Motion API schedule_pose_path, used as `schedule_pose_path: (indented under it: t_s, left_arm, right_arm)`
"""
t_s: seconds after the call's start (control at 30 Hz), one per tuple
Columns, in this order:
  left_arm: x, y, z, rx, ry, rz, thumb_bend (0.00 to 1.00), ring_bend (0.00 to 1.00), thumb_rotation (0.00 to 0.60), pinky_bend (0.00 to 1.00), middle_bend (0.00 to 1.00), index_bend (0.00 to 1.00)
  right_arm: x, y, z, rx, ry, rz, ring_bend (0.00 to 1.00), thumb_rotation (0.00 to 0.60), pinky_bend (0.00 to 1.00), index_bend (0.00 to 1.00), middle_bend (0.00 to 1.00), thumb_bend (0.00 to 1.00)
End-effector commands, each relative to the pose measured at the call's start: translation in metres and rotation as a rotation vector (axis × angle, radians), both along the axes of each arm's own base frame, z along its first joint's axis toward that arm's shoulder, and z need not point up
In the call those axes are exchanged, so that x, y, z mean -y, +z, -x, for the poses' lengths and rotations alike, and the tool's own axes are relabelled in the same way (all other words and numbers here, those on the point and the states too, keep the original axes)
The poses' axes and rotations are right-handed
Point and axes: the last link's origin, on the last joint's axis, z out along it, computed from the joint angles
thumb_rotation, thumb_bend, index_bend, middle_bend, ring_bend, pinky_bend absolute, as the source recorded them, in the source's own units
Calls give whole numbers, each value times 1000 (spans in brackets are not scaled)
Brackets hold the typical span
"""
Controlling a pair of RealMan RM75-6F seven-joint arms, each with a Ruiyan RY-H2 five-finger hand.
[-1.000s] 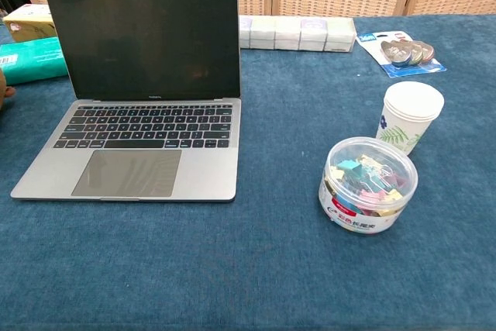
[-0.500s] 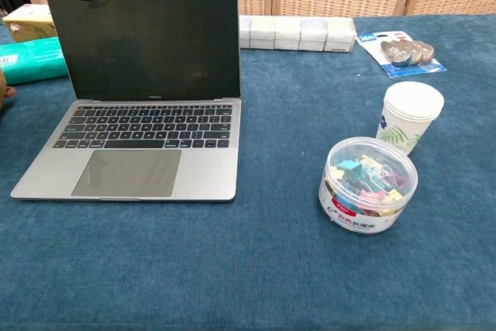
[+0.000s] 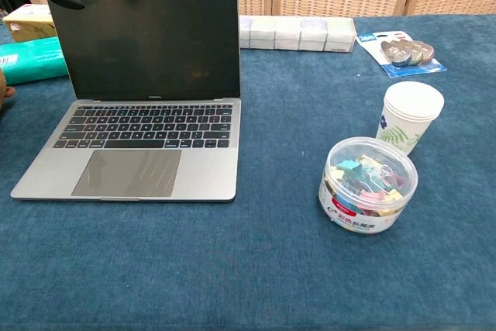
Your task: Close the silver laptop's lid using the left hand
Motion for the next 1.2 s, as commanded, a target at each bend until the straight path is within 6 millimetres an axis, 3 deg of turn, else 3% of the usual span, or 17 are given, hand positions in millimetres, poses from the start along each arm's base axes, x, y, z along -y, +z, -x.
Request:
schedule_pose_path:
  t_s: [0.03, 0.43, 0.97, 1.2]
  left_arm:
    - [-1, -2, 1, 6, 8, 2, 191, 44, 600, 122, 34, 161]
    - [-2, -16, 7, 41, 58, 52, 191, 43, 600, 122, 34, 161]
    - [-6, -7, 1, 23, 34, 30, 191, 36, 600, 114, 26, 161]
    - [-6, -15, 2, 29, 64, 63, 191, 44, 600, 113, 26, 167]
  right_arm:
    - [0, 0, 1, -1, -2, -1, 0, 600, 0, 169, 0, 376]
    - [0, 2, 1, 5, -1, 7, 0, 600, 0, 169, 0, 375]
    - [0, 2, 1, 7, -3, 2, 0, 600, 0, 169, 0, 375]
    - [0, 3, 1, 8, -4, 8, 0, 600, 0, 169, 0, 375]
